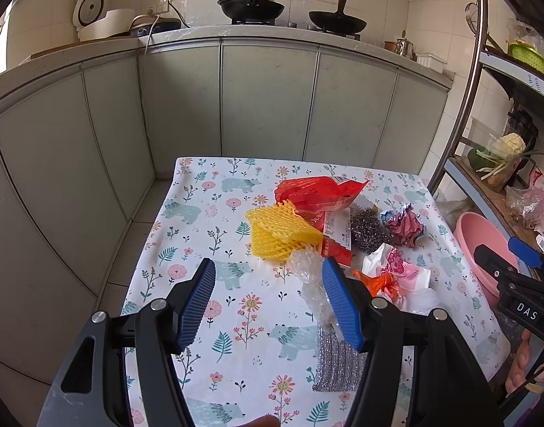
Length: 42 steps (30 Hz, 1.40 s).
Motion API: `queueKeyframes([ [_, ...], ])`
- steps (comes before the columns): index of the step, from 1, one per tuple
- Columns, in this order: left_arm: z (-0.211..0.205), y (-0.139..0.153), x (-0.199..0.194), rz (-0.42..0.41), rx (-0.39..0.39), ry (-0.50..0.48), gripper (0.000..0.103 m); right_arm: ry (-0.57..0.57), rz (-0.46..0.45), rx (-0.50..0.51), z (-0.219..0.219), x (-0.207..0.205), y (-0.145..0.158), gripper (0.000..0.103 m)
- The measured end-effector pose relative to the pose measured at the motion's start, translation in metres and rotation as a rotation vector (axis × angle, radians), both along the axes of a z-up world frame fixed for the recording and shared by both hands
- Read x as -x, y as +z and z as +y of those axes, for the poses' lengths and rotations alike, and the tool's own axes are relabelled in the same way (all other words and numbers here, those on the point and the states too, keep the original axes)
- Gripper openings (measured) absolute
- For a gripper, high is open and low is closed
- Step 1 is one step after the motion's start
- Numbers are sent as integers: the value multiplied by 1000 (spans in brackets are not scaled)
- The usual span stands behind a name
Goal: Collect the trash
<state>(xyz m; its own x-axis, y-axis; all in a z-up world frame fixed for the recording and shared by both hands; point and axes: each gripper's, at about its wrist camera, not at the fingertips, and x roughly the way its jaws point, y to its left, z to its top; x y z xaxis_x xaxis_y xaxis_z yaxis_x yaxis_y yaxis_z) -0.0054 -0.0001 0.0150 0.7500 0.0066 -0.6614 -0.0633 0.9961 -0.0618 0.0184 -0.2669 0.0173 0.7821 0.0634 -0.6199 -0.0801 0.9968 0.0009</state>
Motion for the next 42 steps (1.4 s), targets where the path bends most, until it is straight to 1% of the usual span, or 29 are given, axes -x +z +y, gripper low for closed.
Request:
queueKeyframes([
  [28, -3, 2, 2, -6, -1, -3, 62, -6, -20, -2, -4, 6, 4, 91],
  [34, -6, 3, 5, -9, -1, -12, 62, -13, -25, -7, -6, 8, 5, 91],
  [42, -2, -3, 7, 1, 19, -39, 62, -20, -27, -17, -12, 14, 3, 91],
])
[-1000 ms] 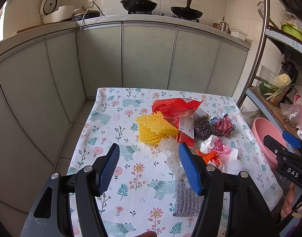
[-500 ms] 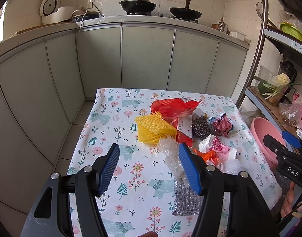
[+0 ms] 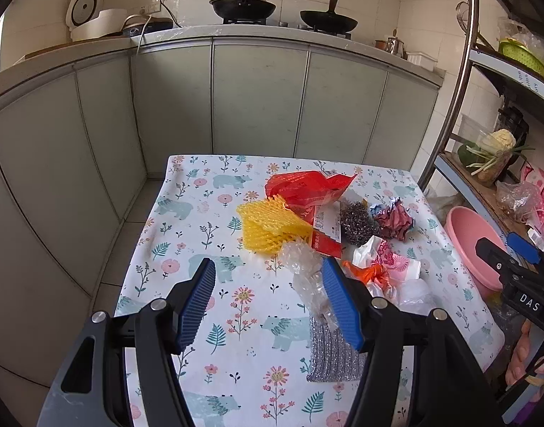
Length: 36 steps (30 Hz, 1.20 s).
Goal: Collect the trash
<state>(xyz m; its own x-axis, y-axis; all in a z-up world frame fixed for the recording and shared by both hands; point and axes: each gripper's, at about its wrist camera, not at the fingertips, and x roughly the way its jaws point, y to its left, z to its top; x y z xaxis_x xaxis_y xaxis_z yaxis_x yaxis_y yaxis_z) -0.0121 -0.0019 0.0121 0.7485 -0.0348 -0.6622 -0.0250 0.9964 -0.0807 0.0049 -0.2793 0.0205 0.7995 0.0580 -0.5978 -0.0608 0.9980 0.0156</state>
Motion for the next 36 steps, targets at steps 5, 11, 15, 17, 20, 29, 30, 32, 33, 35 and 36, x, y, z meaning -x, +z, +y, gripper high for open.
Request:
queueKeyframes([
  [5, 4, -6, 2, 21, 44, -38, 62, 25, 10, -16, -5, 5, -4, 91],
  [11, -5, -24, 0, 82, 96, -113, 62, 71, 36, -47, -7, 14, -11, 91],
  [15, -16, -37, -6, 118, 97, -151, 60, 124, 63, -76, -7, 19, -18, 91],
  [17, -19, -40, -11, 130, 105, -161, 58, 162, 79, -92, -6, 21, -22, 91],
  [20, -21, -45, -21, 152, 117, -165, 54, 207, 102, -117, -2, 22, -29, 91],
  [29, -31, -62, -46, 219, 130, -175, 52, 288, 170, -166, 11, 14, -44, 91],
  [30, -32, -64, -47, 224, 128, -175, 50, 296, 177, -169, 12, 13, -45, 91],
  [32, -33, -68, -49, 236, 130, -177, 41, 311, 188, -170, 17, 10, -47, 91],
  [33, -32, -69, -50, 240, 130, -173, 37, 318, 190, -170, 19, 9, -48, 91],
  [35, -30, -70, -51, 239, 129, -166, 30, 330, 194, -166, 24, 6, -51, 91],
  [36, -29, -70, -51, 237, 135, -168, 29, 335, 198, -167, 25, 4, -52, 89],
])
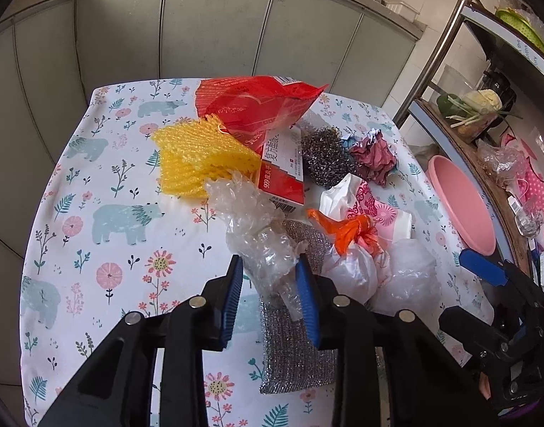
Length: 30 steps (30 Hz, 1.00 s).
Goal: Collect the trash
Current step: 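Grasp the clear bubble wrap with the left gripper while the right gripper grasps the white plastic bag, then carry both items over the pink bucket and open both grippers to drop them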
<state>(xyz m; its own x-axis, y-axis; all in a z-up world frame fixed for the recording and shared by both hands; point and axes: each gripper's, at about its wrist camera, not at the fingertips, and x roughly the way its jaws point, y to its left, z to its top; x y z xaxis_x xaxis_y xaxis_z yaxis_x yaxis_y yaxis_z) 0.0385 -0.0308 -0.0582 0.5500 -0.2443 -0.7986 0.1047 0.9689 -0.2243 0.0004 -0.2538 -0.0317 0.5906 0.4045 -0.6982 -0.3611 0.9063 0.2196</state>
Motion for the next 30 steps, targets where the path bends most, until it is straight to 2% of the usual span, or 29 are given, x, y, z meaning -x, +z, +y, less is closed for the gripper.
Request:
queueKeyframes([
  [7, 4, 3, 8, -19, 8, -15, 23, 2, 73, -40, 3, -15, -16, 67],
  [10, 6, 7, 13, -31, 8, -19, 23, 20, 109, -63, 3, -16, -21, 51],
  [12, 8, 10, 16, -37, 7, -17, 23, 25, 112, -63, 2, -15, -20, 41],
  [15, 12, 16, 21, -47, 4, -8, 23, 34, 107, -66, -1, -10, -18, 33],
  [21, 16, 27, 34, -70, 3, -2, 23, 40, 91, -83, -10, 2, -11, 26],
  [30, 2, 55, 55, -147, -7, -27, 23, 12, -5, -125, -31, 22, 14, 25],
])
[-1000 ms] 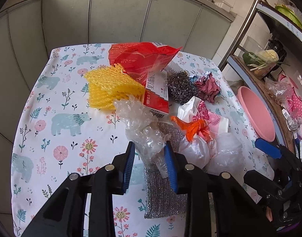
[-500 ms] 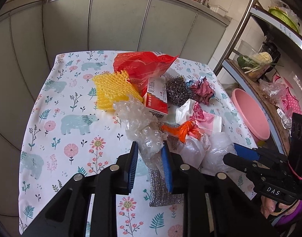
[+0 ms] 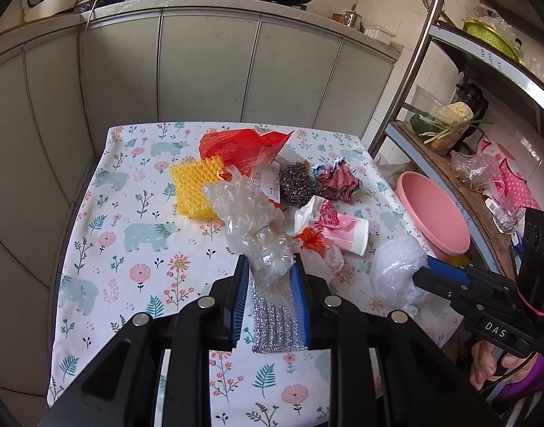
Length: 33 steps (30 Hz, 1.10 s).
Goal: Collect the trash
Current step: 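Carry both items over the pink bucket and open both grippers to drop them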
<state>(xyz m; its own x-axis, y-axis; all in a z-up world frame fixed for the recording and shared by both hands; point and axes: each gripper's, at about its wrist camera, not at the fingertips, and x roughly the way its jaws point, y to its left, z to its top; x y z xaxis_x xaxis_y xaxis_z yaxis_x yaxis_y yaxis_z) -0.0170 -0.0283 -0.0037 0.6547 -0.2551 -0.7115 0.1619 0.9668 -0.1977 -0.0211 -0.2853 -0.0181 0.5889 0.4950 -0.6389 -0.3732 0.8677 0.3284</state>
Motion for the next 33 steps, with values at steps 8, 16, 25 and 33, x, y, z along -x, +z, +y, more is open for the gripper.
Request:
queueKeyframes([
  [8, -49, 31, -6, -85, -3, -110, 23, -99, -80, -31, -41, 10, 21, 25],
  [16, -138, 47, -32, -131, -11, -325, 23, -342, -132, -8, -115, 8, 34, 25],
  [25, -235, 25, -73, -95, -26, -488, 23, -545, -69, 50, -175, -17, 7, 25],
  [33, -283, -12, -106, 2, -14, -535, 23, -608, -8, 109, -191, -32, -17, 25],
])
